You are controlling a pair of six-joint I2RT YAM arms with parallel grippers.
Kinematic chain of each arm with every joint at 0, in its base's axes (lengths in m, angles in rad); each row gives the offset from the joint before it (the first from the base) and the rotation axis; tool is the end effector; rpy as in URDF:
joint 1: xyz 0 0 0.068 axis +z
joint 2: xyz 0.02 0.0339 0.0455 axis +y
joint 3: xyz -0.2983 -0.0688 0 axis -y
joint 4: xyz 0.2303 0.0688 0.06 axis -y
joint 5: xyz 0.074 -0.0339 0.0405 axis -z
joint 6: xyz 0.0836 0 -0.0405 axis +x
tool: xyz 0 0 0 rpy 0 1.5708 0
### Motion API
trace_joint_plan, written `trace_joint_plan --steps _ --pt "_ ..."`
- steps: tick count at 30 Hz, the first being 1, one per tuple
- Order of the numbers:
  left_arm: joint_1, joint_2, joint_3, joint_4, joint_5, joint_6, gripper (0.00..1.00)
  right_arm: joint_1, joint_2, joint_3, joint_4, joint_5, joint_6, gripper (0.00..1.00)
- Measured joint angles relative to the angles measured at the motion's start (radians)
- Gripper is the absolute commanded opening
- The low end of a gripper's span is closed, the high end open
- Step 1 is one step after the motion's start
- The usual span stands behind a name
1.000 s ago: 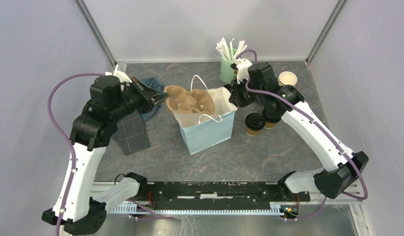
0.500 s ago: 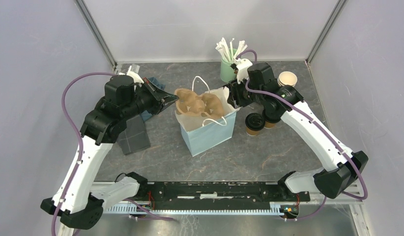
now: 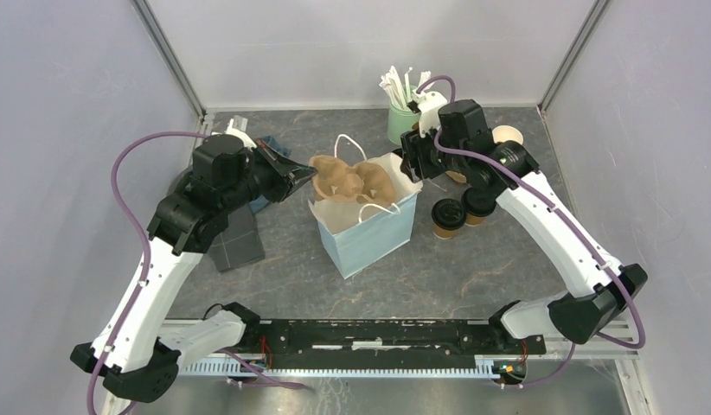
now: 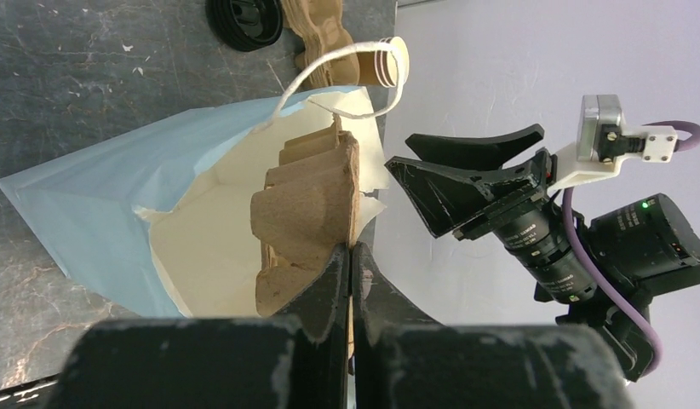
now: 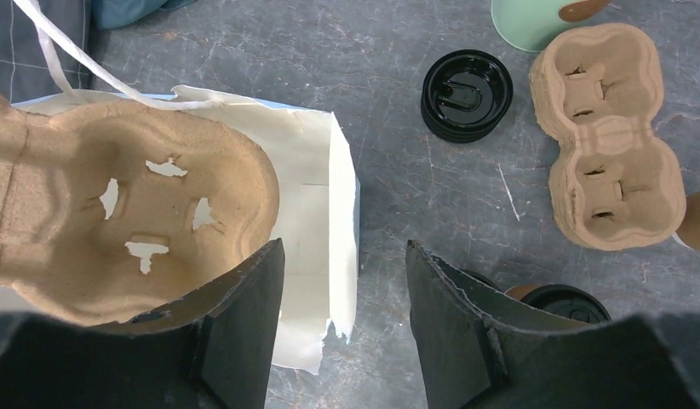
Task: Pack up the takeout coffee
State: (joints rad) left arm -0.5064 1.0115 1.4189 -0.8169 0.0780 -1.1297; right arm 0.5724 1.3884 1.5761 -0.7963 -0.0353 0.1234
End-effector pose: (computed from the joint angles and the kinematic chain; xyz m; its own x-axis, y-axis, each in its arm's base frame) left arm 0.1663 -0.0997 0.4500 -0.6425 -0.6746 -0.3636 -0.0817 0.5320 -0.8428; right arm 0.2592 0.1705 0.4187 -0.5466 -0.2058 -0.8117 -0.5022 0.8562 0.1210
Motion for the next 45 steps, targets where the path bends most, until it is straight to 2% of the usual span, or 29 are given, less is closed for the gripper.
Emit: trace_joint_plan --steps 2,9,10,13,14,23,27,45 --pt "-0.001 -0.002 -0.004 0.006 0.000 -0.010 0.02 -0.002 0.002 -0.002 0.002 -0.002 -0.003 0.60" --pt "-0.012 0.006 -0.020 0.011 -0.011 -0.042 0.02 -0.008 0.047 -0.031 0.031 -0.033 0.014 0.35" --pt "-0.015 0.009 -0.020 0.012 -0.016 -0.046 0.02 -0.008 0.052 -0.034 0.035 -0.037 0.023 0.30" --pt "-0.027 0.016 -0.033 0.031 -0.023 -0.060 0.02 -0.008 0.050 -0.066 0.047 -0.036 0.059 0.03" --pt "-0.032 0.016 -0.044 0.042 -0.024 -0.063 0.02 -0.008 0.043 -0.083 0.053 -0.035 0.076 0.00" --pt "-0.083 0.010 -0.118 0.111 -0.054 -0.087 0.02 -0.008 -0.168 -0.288 0.102 0.053 0.330 0.00" --pt "-0.114 0.008 -0.160 0.143 -0.076 -0.101 0.02 -0.008 -0.213 -0.307 0.113 0.069 0.393 0.00" --pt "-0.178 0.049 -0.231 0.304 -0.070 -0.113 0.02 -0.011 -0.237 -0.377 0.156 0.090 0.414 0.00"
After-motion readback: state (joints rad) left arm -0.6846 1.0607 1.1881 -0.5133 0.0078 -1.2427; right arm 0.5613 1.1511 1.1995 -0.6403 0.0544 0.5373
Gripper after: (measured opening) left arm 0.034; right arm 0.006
